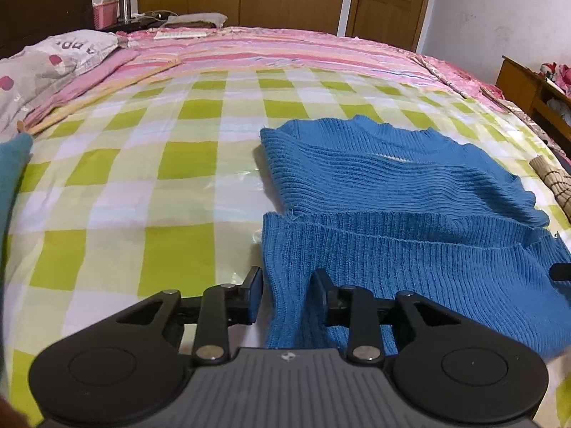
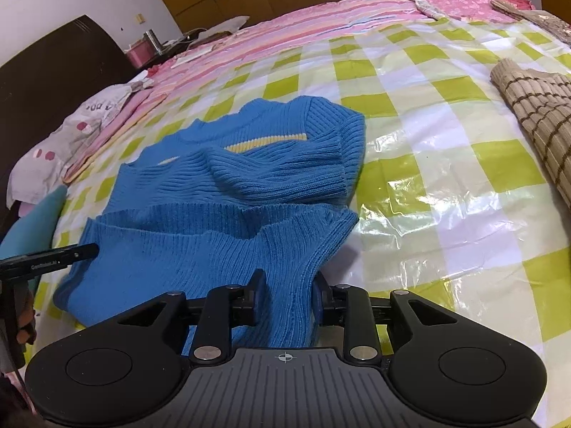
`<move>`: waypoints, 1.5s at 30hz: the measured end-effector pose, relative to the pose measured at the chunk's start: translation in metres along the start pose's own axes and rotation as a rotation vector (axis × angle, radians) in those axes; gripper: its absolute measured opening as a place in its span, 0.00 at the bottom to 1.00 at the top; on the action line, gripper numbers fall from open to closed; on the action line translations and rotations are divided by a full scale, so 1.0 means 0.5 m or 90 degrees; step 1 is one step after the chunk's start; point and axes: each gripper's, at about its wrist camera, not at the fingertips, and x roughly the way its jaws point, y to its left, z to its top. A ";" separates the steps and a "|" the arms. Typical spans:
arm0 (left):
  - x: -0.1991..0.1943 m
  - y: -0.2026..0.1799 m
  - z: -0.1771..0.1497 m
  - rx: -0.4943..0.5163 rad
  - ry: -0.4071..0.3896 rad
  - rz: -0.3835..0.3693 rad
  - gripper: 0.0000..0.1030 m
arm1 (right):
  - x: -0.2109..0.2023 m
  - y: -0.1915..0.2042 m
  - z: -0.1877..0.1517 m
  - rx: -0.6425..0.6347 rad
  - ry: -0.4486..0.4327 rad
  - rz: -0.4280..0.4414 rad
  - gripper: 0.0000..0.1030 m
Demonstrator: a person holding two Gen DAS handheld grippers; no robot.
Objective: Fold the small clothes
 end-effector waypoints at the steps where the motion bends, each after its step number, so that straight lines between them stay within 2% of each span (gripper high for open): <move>1: -0.001 -0.002 -0.001 0.003 0.000 -0.006 0.21 | 0.001 0.000 0.001 -0.003 0.000 0.000 0.26; 2: -0.004 -0.004 -0.001 0.004 0.003 -0.014 0.16 | 0.002 0.001 0.002 -0.007 0.002 0.002 0.23; 5: -0.034 -0.013 -0.004 0.020 -0.018 -0.020 0.13 | -0.015 0.008 0.002 -0.017 -0.011 0.006 0.09; 11: -0.120 -0.009 0.018 0.011 -0.080 -0.050 0.12 | -0.095 0.039 0.018 -0.046 -0.078 0.043 0.06; 17: -0.186 0.012 0.083 -0.021 -0.178 -0.067 0.12 | -0.181 0.059 0.070 -0.044 -0.193 0.077 0.06; 19: -0.183 0.021 0.112 -0.025 -0.200 -0.060 0.12 | -0.196 0.057 0.094 -0.040 -0.232 0.078 0.06; 21: -0.159 0.030 0.140 -0.035 -0.204 -0.052 0.12 | -0.185 0.048 0.122 -0.032 -0.247 0.065 0.06; 25: -0.048 0.039 0.175 -0.060 -0.166 -0.031 0.12 | -0.073 0.008 0.174 0.012 -0.215 0.011 0.06; 28: 0.039 0.033 0.169 -0.070 -0.122 -0.012 0.12 | 0.033 -0.027 0.191 0.046 -0.157 -0.037 0.06; 31: 0.091 0.018 0.154 -0.051 -0.091 0.008 0.12 | 0.093 -0.042 0.188 0.047 -0.125 -0.071 0.06; 36: 0.095 0.017 0.149 -0.035 -0.098 0.012 0.12 | 0.102 -0.054 0.181 0.037 -0.126 -0.079 0.06; 41: 0.063 0.020 0.162 -0.047 -0.140 -0.008 0.12 | 0.077 -0.048 0.188 0.053 -0.155 -0.063 0.06; 45: 0.084 0.025 0.166 -0.055 -0.130 0.013 0.12 | 0.078 -0.047 0.196 0.058 -0.164 -0.065 0.06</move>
